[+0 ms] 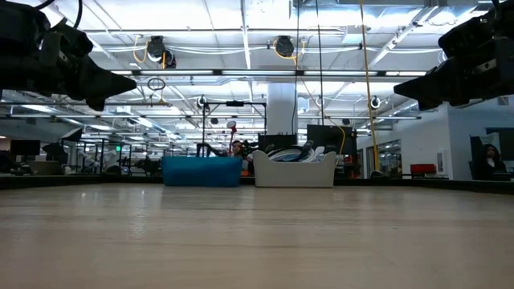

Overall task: Pick & Place USB Port
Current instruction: Return to Home Position

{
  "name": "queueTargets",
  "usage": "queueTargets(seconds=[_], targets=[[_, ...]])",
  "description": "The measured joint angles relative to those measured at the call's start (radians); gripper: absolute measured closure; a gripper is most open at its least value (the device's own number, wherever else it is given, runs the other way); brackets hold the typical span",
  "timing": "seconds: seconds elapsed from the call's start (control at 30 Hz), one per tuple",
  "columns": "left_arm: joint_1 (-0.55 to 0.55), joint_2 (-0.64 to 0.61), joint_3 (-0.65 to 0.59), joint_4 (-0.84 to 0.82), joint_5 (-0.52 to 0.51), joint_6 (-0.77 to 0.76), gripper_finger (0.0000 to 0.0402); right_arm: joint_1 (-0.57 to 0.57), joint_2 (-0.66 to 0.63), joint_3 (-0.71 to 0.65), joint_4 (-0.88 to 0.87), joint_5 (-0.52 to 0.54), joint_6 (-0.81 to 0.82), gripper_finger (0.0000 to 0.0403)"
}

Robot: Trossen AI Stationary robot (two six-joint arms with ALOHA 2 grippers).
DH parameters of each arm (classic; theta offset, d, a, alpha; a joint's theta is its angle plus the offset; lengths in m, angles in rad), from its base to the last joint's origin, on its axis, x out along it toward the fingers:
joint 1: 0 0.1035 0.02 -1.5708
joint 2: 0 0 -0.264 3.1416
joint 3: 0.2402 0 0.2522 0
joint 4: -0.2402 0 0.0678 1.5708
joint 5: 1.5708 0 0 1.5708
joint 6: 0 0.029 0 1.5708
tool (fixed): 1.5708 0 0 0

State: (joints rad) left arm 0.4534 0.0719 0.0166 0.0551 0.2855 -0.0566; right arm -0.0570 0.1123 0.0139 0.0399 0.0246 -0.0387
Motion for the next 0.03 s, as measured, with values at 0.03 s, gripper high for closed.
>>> queueTargets(seconds=[0.03], targets=[[0.000,0.000,0.000,0.000,0.000,0.000,0.0378,0.000,0.000,0.000,0.000,0.000,0.000,0.0403]])
